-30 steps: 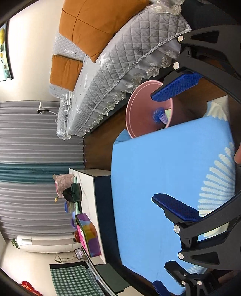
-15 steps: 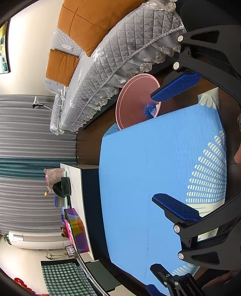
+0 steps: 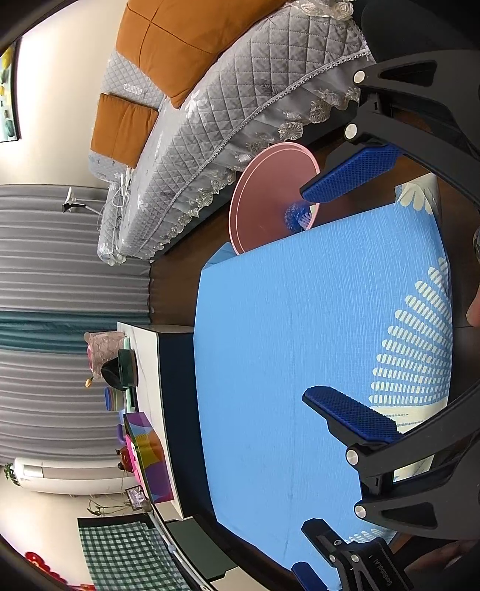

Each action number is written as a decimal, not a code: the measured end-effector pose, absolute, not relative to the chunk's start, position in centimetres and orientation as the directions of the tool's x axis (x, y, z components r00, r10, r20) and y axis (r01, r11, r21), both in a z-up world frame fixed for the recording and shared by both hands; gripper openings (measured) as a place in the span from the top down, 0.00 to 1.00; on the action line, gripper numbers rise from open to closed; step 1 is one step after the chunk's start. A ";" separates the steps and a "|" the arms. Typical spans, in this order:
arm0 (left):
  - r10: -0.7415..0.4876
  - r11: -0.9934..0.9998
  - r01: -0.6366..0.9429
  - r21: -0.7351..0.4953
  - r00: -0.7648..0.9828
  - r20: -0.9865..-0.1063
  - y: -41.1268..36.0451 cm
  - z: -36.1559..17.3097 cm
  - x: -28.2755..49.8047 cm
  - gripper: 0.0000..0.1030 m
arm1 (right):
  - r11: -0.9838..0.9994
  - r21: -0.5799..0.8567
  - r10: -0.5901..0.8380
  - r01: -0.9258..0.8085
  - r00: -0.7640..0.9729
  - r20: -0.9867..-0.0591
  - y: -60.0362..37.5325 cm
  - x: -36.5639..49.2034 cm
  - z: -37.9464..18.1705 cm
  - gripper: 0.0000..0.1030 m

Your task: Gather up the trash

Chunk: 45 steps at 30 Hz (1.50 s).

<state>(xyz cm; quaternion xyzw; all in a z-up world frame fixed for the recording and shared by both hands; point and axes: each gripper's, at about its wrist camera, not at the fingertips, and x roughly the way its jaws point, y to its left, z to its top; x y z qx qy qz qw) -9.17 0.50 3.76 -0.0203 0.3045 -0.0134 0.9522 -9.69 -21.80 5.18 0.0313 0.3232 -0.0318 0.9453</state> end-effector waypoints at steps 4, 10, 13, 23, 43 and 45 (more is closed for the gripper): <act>-0.042 0.999 0.016 -0.050 0.815 -0.577 0.5 3.7 -9.2 0.08 | 0.996 0.039 -0.041 0.082 0.792 -0.609 -21.7 -9.8 5.3 0.05; -0.051 0.998 0.025 -0.053 0.814 -0.579 0.3 3.7 -9.3 0.07 | 0.996 0.039 -0.042 0.082 0.793 -0.608 -21.7 -9.8 5.3 0.05; -0.052 0.998 0.026 -0.053 0.813 -0.579 0.3 3.7 -9.3 0.08 | 0.996 0.041 -0.042 0.084 0.794 -0.607 -21.7 -9.9 5.3 0.05; -0.054 0.998 0.027 -0.056 0.812 -0.581 0.2 3.7 -9.3 0.08 | 0.996 0.042 -0.042 0.084 0.792 -0.609 -21.8 -9.8 5.3 0.05; -0.056 0.998 0.028 -0.057 0.813 -0.580 0.1 3.7 -9.4 0.08 | 0.996 0.041 -0.042 0.085 0.792 -0.609 -21.8 -9.8 5.3 0.05; -0.056 0.998 0.027 -0.057 0.813 -0.579 0.1 3.7 -9.4 0.08 | 0.996 0.042 -0.042 0.085 0.792 -0.609 -21.8 -9.8 5.3 0.05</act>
